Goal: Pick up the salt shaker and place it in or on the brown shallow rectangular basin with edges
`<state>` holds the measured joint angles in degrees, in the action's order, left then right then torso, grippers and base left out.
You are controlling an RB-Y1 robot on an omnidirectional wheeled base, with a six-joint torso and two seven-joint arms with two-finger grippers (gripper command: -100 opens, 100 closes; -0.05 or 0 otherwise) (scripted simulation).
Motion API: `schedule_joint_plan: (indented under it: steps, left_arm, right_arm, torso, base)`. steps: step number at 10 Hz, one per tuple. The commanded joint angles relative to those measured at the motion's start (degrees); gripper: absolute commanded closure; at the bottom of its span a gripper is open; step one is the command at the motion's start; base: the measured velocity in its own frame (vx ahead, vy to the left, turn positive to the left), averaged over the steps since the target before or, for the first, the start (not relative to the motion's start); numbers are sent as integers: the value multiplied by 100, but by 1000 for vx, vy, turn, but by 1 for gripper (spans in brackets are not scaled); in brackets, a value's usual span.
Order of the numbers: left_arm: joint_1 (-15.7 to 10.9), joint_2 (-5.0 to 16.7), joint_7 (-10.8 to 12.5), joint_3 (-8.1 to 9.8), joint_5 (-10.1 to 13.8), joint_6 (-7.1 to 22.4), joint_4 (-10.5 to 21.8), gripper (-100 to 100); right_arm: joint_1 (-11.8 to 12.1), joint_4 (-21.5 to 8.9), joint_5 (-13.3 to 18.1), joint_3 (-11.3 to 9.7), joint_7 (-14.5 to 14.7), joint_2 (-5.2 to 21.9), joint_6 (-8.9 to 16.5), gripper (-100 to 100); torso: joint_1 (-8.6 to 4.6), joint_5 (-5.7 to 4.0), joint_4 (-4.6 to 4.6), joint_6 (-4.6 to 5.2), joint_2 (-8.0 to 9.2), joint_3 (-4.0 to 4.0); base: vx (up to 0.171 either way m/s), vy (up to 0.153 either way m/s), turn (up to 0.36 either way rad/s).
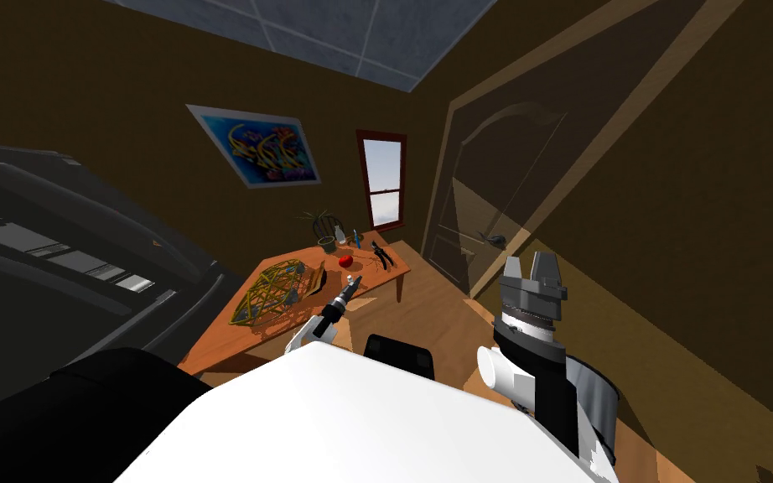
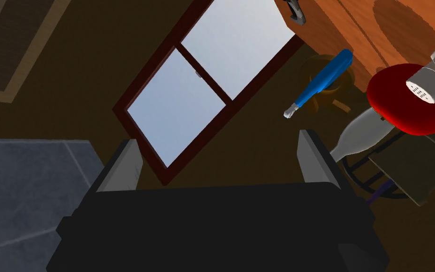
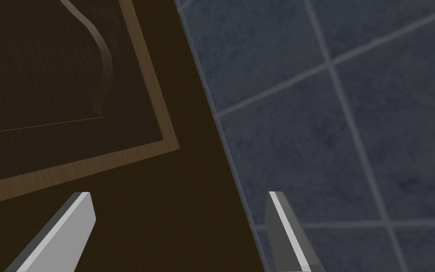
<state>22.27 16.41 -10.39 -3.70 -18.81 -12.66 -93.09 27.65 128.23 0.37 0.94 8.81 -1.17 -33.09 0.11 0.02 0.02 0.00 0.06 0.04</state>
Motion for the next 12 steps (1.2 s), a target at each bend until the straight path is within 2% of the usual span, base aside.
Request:
schedule_joint_plan:
  steps: [1,4,6,7,9,10,12]
  left_arm:
    - [-43,173,-57,-94,-101,175,286,-100]
    - [-127,272,-92,-147,-158,238,667,-100]
    - [-300,477,-150,-256,-253,343,1062,-100]
    - [-300,477,-150,-256,-253,343,1184,-100]
    - [-477,693,-193,-369,-325,418,1569,-100]
    - [-477,693,-193,-369,-325,418,1663,-100]
    - [-651,917,-222,-480,-375,467,2065,-100]
  right_arm:
    - [0,0,0,0,0,0,0,0]
    - [0,0,0,0,0,0,0,0]
    - [0,0,0,0,0,0,0,0]
    - [0,0,0,0,0,0,0,0]
    - [1,0,0,0,0,0,0,0]
    - [1,0,0,0,0,0,0,0]
    - [1,0,0,0,0,0,0,0]
  torso:
    - [0,0,0,0,0,0]
    - [-1,0,0,0,-3,-1]
    - [-2,-1,-1,-2,-6,-3]
    - [1,0,-1,-1,-8,-4]
    - [2,0,-2,-1,-10,-5]
    - [5,0,-2,-1,-12,-6]
    - [2,0,-2,-2,-13,-7]
  base:
    - [-25,24,-121]
    - [-12,16,-52]
    - [-1,17,-100]
    - [2,22,-62]
    - [7,27,-117]
    - [6,29,-41]
    - [13,25,-111]
